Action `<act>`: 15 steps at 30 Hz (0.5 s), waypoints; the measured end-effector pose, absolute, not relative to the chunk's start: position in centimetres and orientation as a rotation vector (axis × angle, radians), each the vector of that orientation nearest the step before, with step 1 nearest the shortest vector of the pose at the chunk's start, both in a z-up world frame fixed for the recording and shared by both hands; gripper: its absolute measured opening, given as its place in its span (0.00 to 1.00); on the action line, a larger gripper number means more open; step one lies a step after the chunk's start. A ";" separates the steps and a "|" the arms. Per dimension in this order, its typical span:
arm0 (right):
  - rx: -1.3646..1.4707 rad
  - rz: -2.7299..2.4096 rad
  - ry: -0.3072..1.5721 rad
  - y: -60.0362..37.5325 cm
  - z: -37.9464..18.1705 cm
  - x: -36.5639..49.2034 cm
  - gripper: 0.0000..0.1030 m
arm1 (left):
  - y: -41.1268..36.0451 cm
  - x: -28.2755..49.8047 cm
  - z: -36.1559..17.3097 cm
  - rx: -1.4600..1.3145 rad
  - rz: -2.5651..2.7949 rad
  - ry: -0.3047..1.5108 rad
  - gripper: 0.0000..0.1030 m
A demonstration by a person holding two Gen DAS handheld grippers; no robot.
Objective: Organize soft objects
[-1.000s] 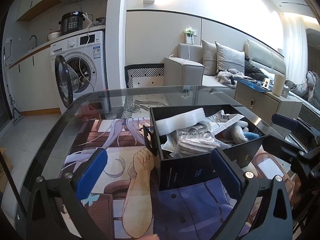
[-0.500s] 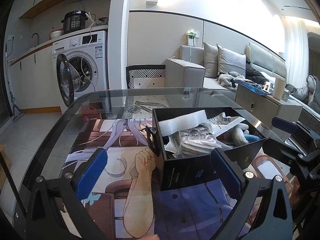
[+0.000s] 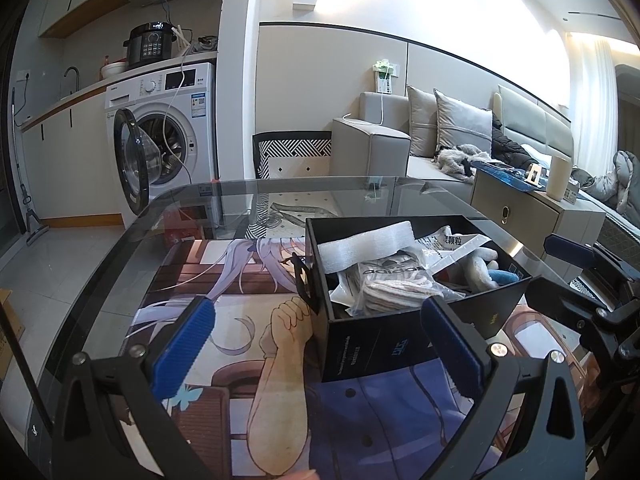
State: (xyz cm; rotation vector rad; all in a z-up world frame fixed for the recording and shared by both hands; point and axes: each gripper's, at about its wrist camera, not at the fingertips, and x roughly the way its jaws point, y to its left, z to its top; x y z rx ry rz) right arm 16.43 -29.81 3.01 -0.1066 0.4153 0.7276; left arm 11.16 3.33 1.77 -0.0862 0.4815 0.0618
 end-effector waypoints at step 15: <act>-0.106 0.729 0.416 -29.8 3.0 16.4 0.99 | 3.4 11.0 1.8 -0.094 0.059 0.480 1.00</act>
